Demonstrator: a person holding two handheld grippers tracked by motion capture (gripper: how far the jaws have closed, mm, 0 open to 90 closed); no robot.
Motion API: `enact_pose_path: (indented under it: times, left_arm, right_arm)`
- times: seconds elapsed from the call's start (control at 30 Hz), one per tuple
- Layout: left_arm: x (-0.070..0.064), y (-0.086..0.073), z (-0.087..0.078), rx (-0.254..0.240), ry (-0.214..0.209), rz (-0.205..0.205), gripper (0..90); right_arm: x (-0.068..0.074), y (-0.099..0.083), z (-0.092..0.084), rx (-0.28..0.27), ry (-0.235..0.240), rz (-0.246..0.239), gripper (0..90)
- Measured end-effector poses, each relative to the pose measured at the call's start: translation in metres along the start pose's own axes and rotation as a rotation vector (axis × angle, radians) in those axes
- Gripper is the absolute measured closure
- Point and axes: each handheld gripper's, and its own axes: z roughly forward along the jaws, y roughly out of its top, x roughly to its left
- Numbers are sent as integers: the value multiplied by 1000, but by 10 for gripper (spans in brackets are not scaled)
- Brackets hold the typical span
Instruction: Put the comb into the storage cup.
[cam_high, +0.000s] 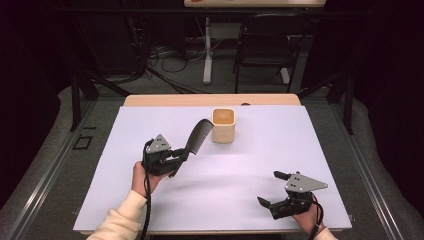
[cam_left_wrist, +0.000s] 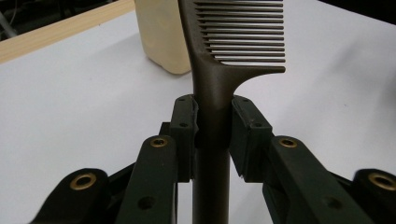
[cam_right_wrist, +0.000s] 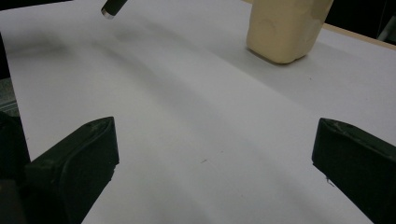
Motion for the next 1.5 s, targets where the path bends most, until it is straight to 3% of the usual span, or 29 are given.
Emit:
enact_pose_path:
  times: [0.17, 0.47, 0.77, 0.87, 1.23, 1.5]
  left_arm:
    - [-3, 8, 3, -24, -6, 14, 727]
    - [-1, 11, 12, -32, -7, -4, 727]
    - [2, 20, 9, -46, 21, 3, 728]
    - [4, 21, 9, -65, 22, -20, 727]
    - [9, 23, 10, -87, 31, -26, 728]
    - [10, 39, 15, -93, 37, -14, 728]
  right_arm:
    - [0, 0, 1, -2, 5, 0, 0]
    - [-1, 0, 1, -3, 7, -1, 0]
    - [-1, 1, 3, -4, 15, -5, 0]
    - [-1, 1, 4, -2, 16, -5, 0]
    - [-1, 1, 4, 1, 9, -6, 0]
    - [-1, 1, 2, 1, 4, -3, 0]
